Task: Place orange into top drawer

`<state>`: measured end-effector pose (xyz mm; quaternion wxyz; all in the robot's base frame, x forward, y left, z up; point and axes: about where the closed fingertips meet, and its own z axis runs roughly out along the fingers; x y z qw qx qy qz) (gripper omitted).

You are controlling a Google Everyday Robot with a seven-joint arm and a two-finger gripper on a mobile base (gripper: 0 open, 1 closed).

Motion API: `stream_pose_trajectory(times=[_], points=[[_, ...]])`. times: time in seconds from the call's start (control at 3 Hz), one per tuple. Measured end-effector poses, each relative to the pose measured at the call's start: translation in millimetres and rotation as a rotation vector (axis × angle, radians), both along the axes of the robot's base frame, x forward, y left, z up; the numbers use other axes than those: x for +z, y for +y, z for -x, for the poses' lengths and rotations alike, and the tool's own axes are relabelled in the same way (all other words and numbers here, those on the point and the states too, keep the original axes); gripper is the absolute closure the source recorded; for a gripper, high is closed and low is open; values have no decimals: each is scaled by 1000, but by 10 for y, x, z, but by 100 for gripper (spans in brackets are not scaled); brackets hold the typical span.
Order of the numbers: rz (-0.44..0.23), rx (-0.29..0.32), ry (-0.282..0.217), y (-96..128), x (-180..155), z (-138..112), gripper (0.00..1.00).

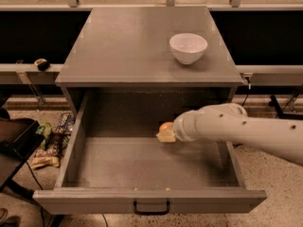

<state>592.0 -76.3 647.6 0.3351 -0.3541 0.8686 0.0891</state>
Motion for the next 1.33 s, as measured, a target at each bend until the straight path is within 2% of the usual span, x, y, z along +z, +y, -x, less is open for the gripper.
stream_pose_trajectory(times=[0.33, 0.67, 1.0, 1.33], points=[[90, 50, -12, 171, -8, -211, 81], [99, 75, -20, 385, -37, -349, 58], [99, 78, -20, 403, -38, -349, 34], [99, 78, -20, 404, -38, -349, 4]])
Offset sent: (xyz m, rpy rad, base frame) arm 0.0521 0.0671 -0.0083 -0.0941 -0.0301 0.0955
